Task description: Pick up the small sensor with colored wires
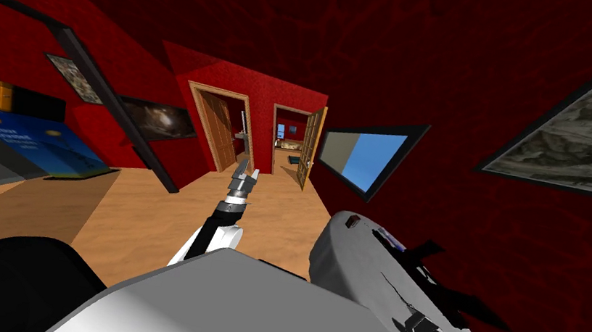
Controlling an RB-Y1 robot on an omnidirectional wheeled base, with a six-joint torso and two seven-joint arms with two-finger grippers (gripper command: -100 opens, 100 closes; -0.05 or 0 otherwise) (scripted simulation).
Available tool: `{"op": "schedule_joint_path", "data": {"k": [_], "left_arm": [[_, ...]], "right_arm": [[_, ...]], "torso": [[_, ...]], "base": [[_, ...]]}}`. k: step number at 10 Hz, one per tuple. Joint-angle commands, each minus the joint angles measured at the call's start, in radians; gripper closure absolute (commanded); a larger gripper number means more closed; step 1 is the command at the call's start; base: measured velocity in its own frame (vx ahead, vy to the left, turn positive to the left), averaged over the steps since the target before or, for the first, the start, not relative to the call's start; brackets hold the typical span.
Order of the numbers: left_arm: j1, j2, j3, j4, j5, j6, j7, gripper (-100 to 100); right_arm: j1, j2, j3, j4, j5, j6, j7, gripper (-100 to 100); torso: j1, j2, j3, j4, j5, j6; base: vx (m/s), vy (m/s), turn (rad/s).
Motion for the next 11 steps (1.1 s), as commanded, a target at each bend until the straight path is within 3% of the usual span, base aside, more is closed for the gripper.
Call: {"op": "schedule_joint_path", "data": {"k": [1, 2, 3, 8, 11], "left_arm": [[0.000, 0.000, 0.000, 0.000, 0.000, 0.000, 0.000, 0], [0.000, 0.000, 0.000, 0.000, 0.000, 0.000, 0.000, 0], [0.000, 0.000, 0.000, 0.000, 0.000, 0.000, 0.000, 0], [0.000, 0.000, 0.000, 0.000, 0.000, 0.000, 0.000, 0], [0.000, 0.000, 0.000, 0.000, 0.000, 0.000, 0.000, 0]], "right_arm": [[-0.001, -0.002, 0.011, 0.032, 0.006, -0.005, 0.007, -100], [-0.009, -0.015, 0.043, 0.060, 0.021, -0.008, 0.006, -100], [-0.009, -0.015, 0.043, 0.066, 0.021, -0.008, 0.006, -100], [-0.018, -0.037, 0.185, 0.178, 0.077, -0.025, -0.009, -100], [-0.016, -0.036, 0.215, 0.196, 0.088, -0.030, -0.014, -100]], "torso": [[0.000, 0.000, 0.000, 0.000, 0.000, 0.000], [0.000, 0.000, 0.000, 0.000, 0.000, 0.001], [0.000, -0.002, -0.001, 0.000, 0.000, 0.000], [-0.002, -0.005, -0.003, -0.001, -0.001, 0.001], [-0.001, -0.002, -0.001, -0.001, -0.001, 0.001]], "base": [[0.052, -0.001, 0.073], [0.074, -0.007, 0.099], [0.074, -0.010, 0.049], [0.111, -0.030, 0.092], [0.064, -0.024, 0.029]]}}
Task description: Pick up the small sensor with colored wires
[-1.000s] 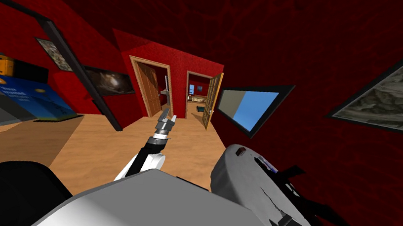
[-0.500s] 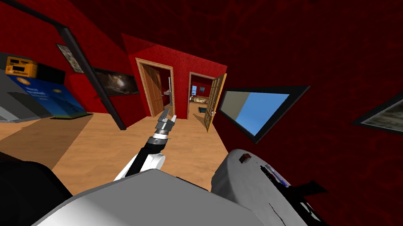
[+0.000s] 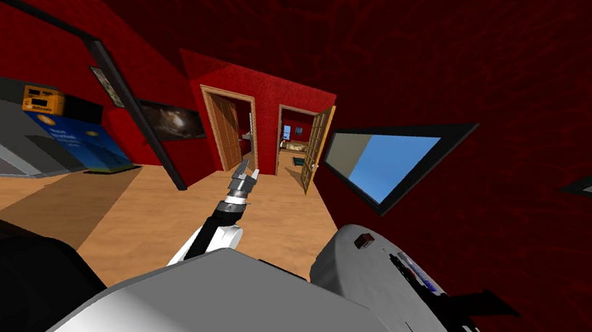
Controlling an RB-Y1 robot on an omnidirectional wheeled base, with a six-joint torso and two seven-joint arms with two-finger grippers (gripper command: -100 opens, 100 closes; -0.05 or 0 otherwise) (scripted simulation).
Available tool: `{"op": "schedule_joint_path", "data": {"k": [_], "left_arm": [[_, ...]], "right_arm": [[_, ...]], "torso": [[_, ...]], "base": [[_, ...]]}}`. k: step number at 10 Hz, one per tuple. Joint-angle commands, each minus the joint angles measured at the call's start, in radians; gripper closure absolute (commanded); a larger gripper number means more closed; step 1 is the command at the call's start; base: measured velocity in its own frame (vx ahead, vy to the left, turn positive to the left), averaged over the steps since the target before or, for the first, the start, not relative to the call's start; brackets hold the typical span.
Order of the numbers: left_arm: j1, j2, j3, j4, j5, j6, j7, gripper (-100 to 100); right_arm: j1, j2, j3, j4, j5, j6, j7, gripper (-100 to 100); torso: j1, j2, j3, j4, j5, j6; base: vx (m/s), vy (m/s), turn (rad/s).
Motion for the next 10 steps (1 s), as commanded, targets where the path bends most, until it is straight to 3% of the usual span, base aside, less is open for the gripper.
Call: {"op": "schedule_joint_path", "data": {"k": [1, 2, 3, 4, 10], "left_arm": [[0.000, 0.000, 0.000, 0.000, 0.000, 0.000, 0.000, 0], [0.000, 0.000, 0.000, 0.000, 0.000, 0.000, 0.000, 0], [0.000, 0.000, 0.000, 0.000, 0.000, 0.000, 0.000, 0], [0.000, 0.000, 0.000, 0.000, 0.000, 0.000, 0.000, 0], [0.000, 0.000, 0.000, 0.000, 0.000, 0.000, 0.000, 0]], "right_arm": [[-0.012, 0.014, 0.003, 0.038, 0.003, -0.021, 0.009, -100], [-0.008, 0.009, 0.002, 0.023, 0.002, -0.010, 0.004, -100], [-0.009, 0.010, 0.003, 0.026, 0.002, -0.013, 0.005, 0], [-0.008, 0.028, 0.007, 0.045, -0.001, -0.006, -0.022, -100], [-0.008, 0.099, 0.027, 0.122, -0.016, 0.020, -0.130, -100]], "torso": [[0.000, 0.000, 0.000, 0.000, 0.000, 0.000], [0.001, 0.002, 0.001, 0.000, 0.000, 0.000], [0.001, 0.003, 0.002, 0.001, 0.000, 0.000], [0.001, 0.003, 0.002, 0.001, 0.000, 0.000], [-0.003, 0.012, 0.007, 0.003, -0.001, 0.000]], "base": [[0.018, -0.007, 0.002], [0.005, -0.002, 0.001], [0.000, 0.000, 0.000], [-0.060, -0.027, 0.272], [-0.141, -0.044, 0.260]]}}
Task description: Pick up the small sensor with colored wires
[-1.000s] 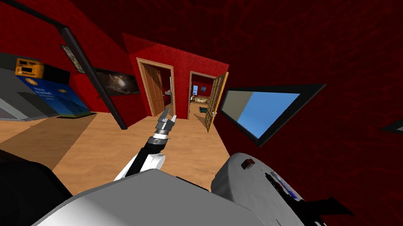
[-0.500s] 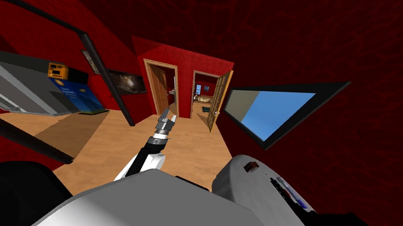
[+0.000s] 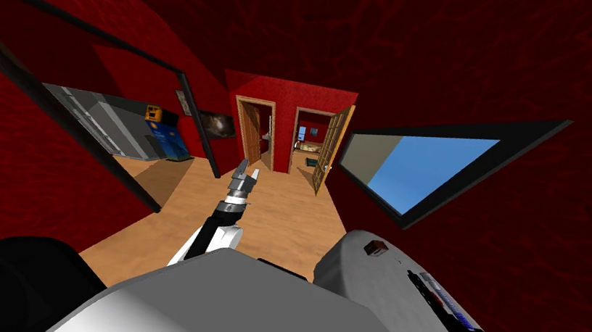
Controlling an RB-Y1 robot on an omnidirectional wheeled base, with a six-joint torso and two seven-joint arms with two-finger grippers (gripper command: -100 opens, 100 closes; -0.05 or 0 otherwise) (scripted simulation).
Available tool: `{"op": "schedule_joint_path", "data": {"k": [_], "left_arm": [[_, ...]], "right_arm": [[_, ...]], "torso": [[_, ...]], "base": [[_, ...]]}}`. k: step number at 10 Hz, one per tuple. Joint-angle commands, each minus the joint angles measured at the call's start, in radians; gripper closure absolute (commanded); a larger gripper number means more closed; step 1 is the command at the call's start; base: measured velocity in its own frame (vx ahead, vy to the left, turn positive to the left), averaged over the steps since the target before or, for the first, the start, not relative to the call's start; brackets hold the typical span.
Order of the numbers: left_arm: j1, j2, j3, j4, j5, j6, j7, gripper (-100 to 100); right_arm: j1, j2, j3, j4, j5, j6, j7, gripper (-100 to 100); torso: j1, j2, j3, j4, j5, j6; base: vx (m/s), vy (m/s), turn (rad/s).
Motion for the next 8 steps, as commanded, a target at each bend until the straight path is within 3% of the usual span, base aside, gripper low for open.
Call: {"op": "schedule_joint_path", "data": {"k": [1, 2, 6, 7, 8], "left_arm": [[0.000, 0.000, 0.000, 0.000, 0.000, 0.000, 0.000, 0], [0.000, 0.000, 0.000, 0.000, 0.000, 0.000, 0.000, 0], [0.000, 0.000, 0.000, 0.000, 0.000, 0.000, 0.000, 0], [0.000, 0.000, 0.000, 0.000, 0.000, 0.000, 0.000, 0], [0.000, 0.000, 0.000, 0.000, 0.000, 0.000, 0.000, 0]], "right_arm": [[0.000, 0.000, 0.000, 0.000, 0.000, 0.000, 0.000, -100], [-0.002, 0.002, 0.000, 0.004, 0.000, -0.002, -0.002, 100], [-0.002, 0.002, 0.000, 0.003, 0.000, -0.003, -0.001, 100], [-0.002, 0.002, 0.000, 0.003, 0.000, -0.003, 0.000, 0], [0.003, -0.013, -0.006, -0.013, 0.001, -0.006, 0.021, 100]], "torso": [[0.000, 0.000, 0.000, 0.000, 0.000, 0.000], [0.000, -0.003, -0.002, -0.001, 0.000, 0.001], [0.000, -0.007, -0.004, -0.002, 0.000, 0.002], [0.000, -0.007, -0.004, -0.002, 0.000, 0.002], [0.000, -0.007, -0.004, -0.002, 0.000, 0.002]], "base": [[-0.041, -0.010, 0.039], [-0.008, -0.002, -0.007], [0.000, 0.000, 0.000], [0.000, 0.000, 0.000], [0.073, 0.015, -0.285]]}}
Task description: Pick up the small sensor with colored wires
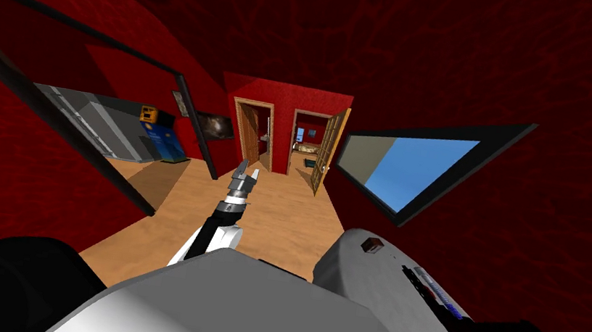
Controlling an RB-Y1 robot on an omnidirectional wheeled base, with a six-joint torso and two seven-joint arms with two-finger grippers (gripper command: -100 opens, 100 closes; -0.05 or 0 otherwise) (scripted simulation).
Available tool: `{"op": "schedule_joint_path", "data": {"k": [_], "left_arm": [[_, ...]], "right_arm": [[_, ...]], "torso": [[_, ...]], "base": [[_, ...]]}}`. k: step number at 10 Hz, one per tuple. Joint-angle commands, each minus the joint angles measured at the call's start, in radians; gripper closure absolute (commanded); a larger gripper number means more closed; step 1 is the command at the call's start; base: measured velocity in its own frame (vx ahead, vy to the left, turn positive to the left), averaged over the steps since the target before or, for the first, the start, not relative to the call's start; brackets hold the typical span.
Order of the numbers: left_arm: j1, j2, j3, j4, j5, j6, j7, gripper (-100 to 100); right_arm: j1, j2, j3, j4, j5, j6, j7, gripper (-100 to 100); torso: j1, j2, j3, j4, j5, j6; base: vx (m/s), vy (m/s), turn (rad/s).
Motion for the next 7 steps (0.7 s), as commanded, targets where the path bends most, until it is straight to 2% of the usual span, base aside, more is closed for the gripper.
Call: {"op": "schedule_joint_path", "data": {"k": [1, 4, 5, 6, 7], "left_arm": [[0.000, 0.000, 0.000, 0.000, 0.000, 0.000, 0.000, 0], [0.000, 0.000, 0.000, 0.000, 0.000, 0.000, 0.000, 0], [0.000, 0.000, 0.000, 0.000, 0.000, 0.000, 0.000, 0], [0.000, 0.000, 0.000, 0.000, 0.000, 0.000, 0.000, 0], [0.000, 0.000, 0.000, 0.000, 0.000, 0.000, 0.000, 0]], "right_arm": [[0.004, -0.014, -0.005, -0.014, 0.002, -0.005, 0.026, 100], [0.004, -0.059, -0.017, -0.063, 0.011, -0.021, 0.093, 100], [0.004, -0.068, -0.020, -0.072, 0.013, -0.024, 0.107, 100], [0.001, -0.057, -0.019, -0.057, 0.012, -0.025, 0.097, 100], [0.002, -0.058, -0.019, -0.058, 0.012, -0.026, 0.101, 0]], "torso": [[0.000, 0.000, 0.000, 0.000, 0.000, 0.000], [0.004, -0.007, -0.004, -0.001, 0.001, -0.003], [0.002, -0.008, -0.004, -0.001, 0.001, -0.003], [0.002, -0.007, -0.004, -0.001, 0.000, -0.002], [0.000, -0.003, -0.002, 0.000, 0.000, -0.004]], "base": [[0.130, 0.041, -0.289], [0.160, 0.053, -0.277], [0.139, 0.032, -0.263], [0.054, 0.020, -0.056], [0.010, 0.005, 0.010]]}}
